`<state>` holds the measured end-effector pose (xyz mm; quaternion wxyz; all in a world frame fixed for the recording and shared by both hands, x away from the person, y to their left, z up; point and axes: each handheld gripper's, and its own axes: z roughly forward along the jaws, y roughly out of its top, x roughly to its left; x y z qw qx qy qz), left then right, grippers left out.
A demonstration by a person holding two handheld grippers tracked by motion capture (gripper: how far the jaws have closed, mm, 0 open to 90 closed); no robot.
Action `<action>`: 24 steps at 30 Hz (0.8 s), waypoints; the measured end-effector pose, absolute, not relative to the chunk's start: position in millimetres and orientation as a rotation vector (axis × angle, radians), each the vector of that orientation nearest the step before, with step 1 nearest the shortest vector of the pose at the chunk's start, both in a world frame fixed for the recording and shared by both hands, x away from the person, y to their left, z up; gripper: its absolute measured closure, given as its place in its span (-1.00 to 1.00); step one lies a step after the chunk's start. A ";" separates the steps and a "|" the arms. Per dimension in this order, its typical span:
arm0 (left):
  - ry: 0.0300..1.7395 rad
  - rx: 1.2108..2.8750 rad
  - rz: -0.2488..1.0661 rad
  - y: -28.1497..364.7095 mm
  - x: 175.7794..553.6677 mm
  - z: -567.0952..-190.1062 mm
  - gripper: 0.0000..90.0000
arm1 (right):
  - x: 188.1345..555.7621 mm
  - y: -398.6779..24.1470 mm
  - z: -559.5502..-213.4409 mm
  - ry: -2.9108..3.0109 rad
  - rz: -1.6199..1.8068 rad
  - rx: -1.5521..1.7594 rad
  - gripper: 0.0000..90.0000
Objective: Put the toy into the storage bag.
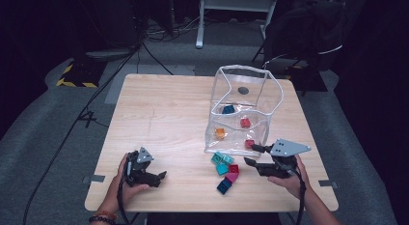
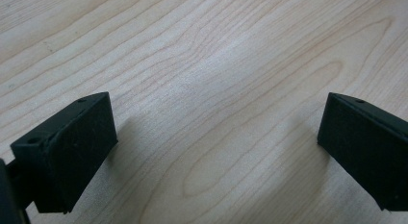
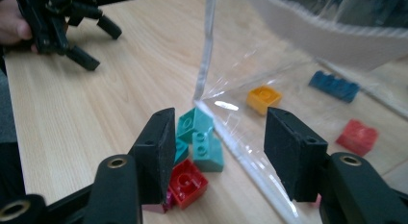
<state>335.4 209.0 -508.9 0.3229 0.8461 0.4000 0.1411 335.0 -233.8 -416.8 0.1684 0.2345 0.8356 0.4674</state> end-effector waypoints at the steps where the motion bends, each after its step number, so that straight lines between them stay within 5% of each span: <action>1: 1.050 2.220 0.371 208.9 335.4 -508.9 -0.99 | 334.8 -232.5 -420.3 2.382 1.328 0.672 0.02; 24: 1.050 2.221 0.376 208.9 335.1 -508.8 -0.99 | 321.7 -196.3 -480.9 2.606 1.221 0.614 0.01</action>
